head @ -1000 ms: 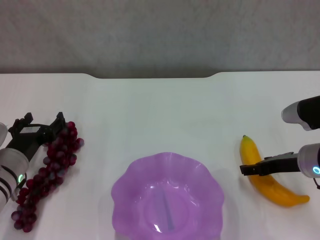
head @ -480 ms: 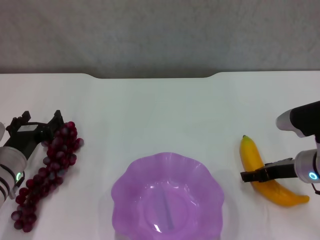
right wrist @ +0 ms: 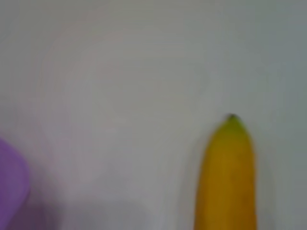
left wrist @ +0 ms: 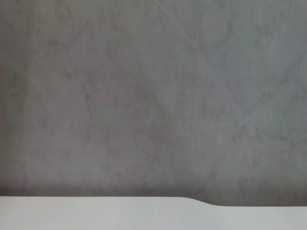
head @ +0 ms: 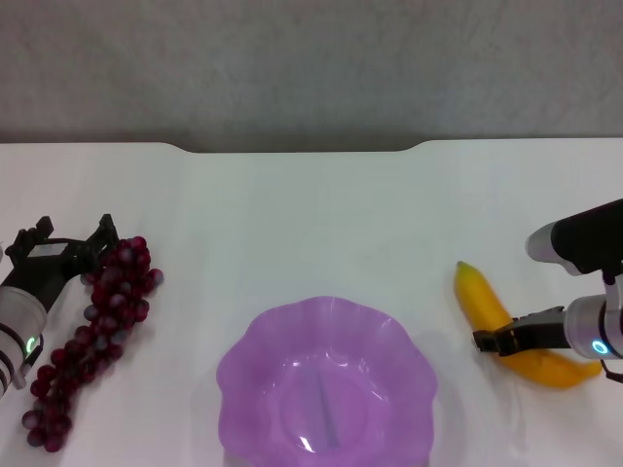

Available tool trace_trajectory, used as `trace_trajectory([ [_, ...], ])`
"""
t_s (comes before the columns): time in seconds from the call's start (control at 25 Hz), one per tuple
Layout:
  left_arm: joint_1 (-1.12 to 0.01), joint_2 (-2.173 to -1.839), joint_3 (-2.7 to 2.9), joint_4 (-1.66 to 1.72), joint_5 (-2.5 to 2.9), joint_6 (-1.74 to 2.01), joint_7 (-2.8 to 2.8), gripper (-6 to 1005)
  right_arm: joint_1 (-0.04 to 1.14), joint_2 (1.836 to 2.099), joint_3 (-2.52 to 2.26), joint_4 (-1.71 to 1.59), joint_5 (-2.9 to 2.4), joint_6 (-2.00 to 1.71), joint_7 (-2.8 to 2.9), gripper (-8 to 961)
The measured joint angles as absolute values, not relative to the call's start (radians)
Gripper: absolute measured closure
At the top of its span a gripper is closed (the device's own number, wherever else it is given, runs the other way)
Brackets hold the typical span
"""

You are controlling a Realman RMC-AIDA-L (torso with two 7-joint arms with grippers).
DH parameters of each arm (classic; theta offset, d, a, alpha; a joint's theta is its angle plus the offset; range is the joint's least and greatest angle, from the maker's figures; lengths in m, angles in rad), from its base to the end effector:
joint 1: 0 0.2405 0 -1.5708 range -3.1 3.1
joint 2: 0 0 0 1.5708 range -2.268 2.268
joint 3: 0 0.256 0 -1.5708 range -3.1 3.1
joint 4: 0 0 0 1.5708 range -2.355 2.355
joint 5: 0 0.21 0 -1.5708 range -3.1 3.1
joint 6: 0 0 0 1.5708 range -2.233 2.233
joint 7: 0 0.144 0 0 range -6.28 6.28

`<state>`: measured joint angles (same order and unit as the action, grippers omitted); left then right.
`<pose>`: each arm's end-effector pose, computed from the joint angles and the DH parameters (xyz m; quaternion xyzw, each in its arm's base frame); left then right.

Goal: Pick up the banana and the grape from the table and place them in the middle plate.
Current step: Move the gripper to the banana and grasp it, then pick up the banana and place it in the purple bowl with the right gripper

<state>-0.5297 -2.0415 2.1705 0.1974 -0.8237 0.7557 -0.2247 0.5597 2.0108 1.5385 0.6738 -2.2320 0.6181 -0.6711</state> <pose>-0.3456 0.3717 -0.0205 -0.6909 -0.3598 -0.2221 0.5864 0.3052 0.3824 -0.0555 -0.8456 0.4219 -0.0624 0.3210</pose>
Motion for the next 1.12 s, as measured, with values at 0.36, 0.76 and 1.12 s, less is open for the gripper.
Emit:
trace_trajectory([
  [0.36,-0.532,-2.043,2.173,0.201,-0.824,0.754,-0.222,106,0.553,2.013,1.504,0.691,-2.219,0.6,-0.67,461],
  [0.76,-0.524,-2.043,2.17,0.194,-0.824,0.75,-0.221,106,0.406,2.004,1.487,1.14,-2.207,0.811,-0.691,458],
  [1.12,-0.531,-2.043,2.171,0.195,-0.82,0.751,-0.221,107,0.402,2.006,1.367,1.259,-2.006,0.878,-0.853,429],
])
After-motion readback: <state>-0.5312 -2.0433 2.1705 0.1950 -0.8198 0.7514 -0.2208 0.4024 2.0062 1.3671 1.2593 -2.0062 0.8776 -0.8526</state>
